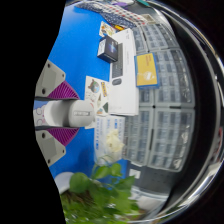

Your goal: Arrange mouse

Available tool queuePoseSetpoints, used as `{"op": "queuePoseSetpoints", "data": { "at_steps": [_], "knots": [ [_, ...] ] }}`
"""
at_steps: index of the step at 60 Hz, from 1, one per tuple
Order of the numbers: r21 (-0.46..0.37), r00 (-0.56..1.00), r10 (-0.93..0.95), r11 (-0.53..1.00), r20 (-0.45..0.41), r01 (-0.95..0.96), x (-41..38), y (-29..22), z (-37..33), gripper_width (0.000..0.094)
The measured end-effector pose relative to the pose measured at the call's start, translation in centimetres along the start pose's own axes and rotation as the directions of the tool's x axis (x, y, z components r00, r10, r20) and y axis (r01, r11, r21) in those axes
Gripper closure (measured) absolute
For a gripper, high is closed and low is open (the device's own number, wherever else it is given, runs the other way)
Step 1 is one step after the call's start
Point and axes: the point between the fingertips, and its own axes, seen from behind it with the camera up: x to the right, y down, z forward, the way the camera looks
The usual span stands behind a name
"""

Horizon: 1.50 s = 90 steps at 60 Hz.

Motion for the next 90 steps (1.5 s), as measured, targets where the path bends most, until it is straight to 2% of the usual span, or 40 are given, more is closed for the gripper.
{"op": "queuePoseSetpoints", "data": {
  "at_steps": [15, 20, 33, 35, 36, 41, 42, 43, 51, 71, 78, 90],
  "knots": [
    [-0.166, 0.999, 0.017, 0.986, 0.039, -0.01, 0.1, 8.8, 4.7, 0.0582],
    [-0.14, 0.998, 0.043, 0.989, 0.035, -0.038, 0.2, 8.5, 4.7, 0.0562],
    [-0.164, 0.999, 0.049, 0.985, 0.014, -0.046, 0.3, 8.7, 4.9, 0.0426],
    [-0.178, 0.999, 0.049, 0.983, -0.001, -0.048, 0.6, 8.8, 4.9, 0.0375],
    [-0.186, 0.999, 0.046, 0.981, -0.014, -0.048, 0.8, 8.8, 4.8, 0.0269],
    [-0.216, 0.998, 0.025, 0.976, -0.055, -0.036, 1.6, 8.6, 4.1, 0.002],
    [-0.216, 0.998, 0.023, 0.976, -0.053, -0.034, 1.4, 8.4, 3.9, 0.0072],
    [-0.215, 0.998, 0.021, 0.976, -0.052, -0.032, 1.3, 8.1, 3.7, 0.0085],
    [-0.17, 0.999, 0.017, 0.985, -0.047, -0.025, -0.7, 4.8, 1.0, 0.0066],
    [0.021, 1.0, 0.007, 1.0, -0.025, -0.006, -10.2, -5.4, -8.1, 0.0064],
    [0.075, 1.0, 0.017, 0.997, 0.0, -0.017, -13.8, -7.0, -10.9, 0.0068],
    [0.115, 0.997, 0.049, 0.992, 0.06, -0.055, -19.3, -6.9, -14.0, 0.0066]
  ]
}}
